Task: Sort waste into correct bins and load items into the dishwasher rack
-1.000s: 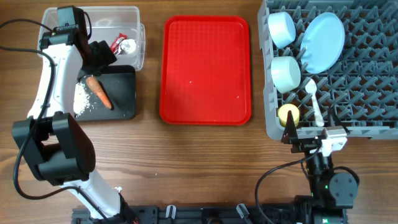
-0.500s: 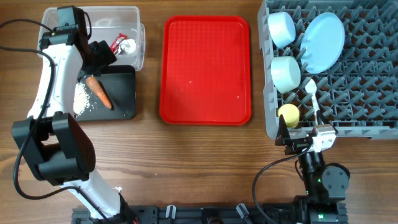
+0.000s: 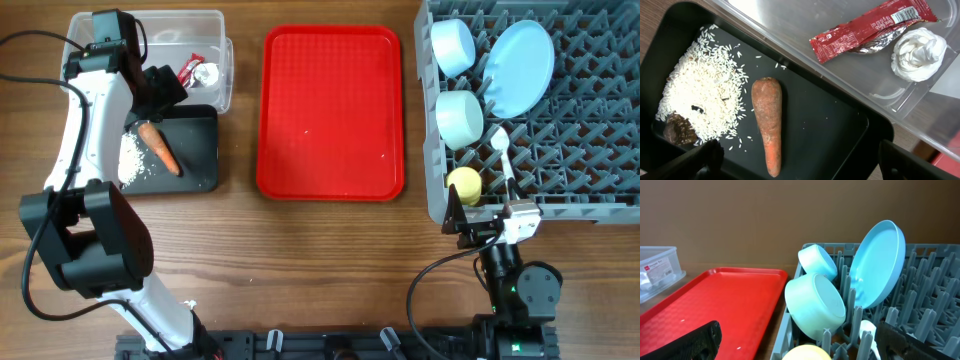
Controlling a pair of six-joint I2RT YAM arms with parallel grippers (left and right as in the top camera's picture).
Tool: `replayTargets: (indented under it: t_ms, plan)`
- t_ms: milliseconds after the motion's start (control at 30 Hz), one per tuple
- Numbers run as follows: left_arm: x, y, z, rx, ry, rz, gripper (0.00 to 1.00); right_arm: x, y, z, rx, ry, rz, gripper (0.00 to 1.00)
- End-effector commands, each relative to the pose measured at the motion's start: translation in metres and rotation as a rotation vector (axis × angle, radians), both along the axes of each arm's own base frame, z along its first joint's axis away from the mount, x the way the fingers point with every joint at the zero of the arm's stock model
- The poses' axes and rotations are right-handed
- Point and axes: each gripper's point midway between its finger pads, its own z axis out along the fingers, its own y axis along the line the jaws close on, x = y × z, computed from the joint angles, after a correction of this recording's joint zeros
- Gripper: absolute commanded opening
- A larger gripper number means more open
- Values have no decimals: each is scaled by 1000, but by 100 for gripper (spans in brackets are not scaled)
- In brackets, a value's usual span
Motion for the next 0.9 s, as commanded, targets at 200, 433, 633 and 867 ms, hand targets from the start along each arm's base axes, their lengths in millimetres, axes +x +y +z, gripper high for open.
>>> replayTargets:
  t_ms: [200, 433, 633, 867]
  plan:
    - [3, -1, 12, -3, -32, 5, 100, 0, 5, -1, 14, 4, 27, 100]
    - [2, -1, 19, 5, -46, 3, 100, 0, 5, -1, 14, 4, 27, 100]
    - [-1, -4, 57, 17, -137, -3, 100, 0, 5, -1, 14, 4, 27, 100]
    - [-20, -15, 137, 31, -327, -45, 100, 0, 5, -1, 14, 4, 27, 100]
